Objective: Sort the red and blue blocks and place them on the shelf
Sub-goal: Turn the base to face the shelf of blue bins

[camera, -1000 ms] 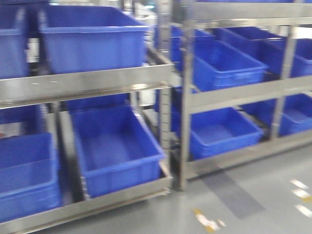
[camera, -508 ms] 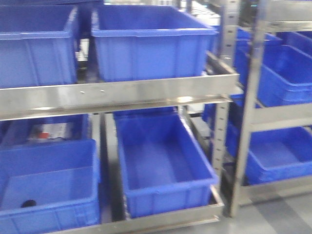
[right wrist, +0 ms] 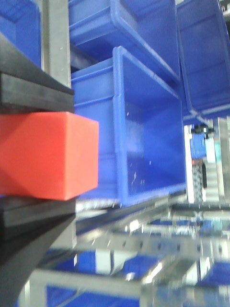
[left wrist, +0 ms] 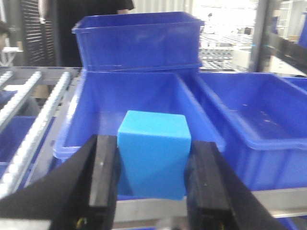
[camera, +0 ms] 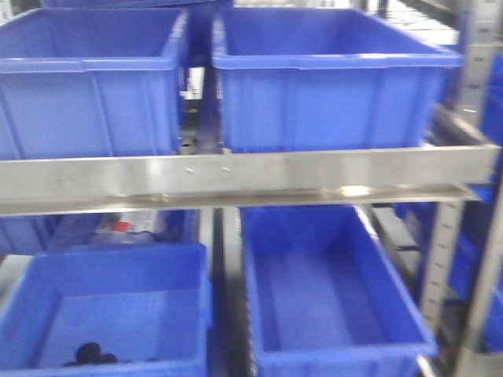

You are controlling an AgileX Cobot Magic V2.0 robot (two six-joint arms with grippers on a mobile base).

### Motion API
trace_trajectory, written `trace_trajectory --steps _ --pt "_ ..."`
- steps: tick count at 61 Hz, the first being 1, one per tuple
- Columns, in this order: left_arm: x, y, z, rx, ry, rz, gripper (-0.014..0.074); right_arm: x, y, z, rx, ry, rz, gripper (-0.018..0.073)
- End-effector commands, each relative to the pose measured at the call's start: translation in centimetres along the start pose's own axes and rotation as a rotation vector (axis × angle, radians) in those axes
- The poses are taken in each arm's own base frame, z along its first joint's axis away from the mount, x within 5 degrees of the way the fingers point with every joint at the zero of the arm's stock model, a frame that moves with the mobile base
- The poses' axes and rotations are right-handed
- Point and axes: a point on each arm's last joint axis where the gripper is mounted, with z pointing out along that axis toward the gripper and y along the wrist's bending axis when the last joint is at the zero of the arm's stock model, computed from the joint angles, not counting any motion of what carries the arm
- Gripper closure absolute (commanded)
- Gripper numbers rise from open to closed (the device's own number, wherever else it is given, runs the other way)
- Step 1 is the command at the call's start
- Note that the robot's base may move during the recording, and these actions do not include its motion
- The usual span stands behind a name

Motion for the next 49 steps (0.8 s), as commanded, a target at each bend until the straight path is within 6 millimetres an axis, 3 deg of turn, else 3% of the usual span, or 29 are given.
trace_trajectory --steps 1,49 --pt "-1.73 -0.06 -0.14 0.006 -0.113 -0.001 0.0475 -1.65 0.07 -0.09 0.005 -0.107 -0.017 0.0522" --pt "-1.73 -0.06 -0.14 0.006 -0.113 -0.001 0.0475 -1.65 0.07 -0.09 0.005 -0.107 -0.017 0.0522"
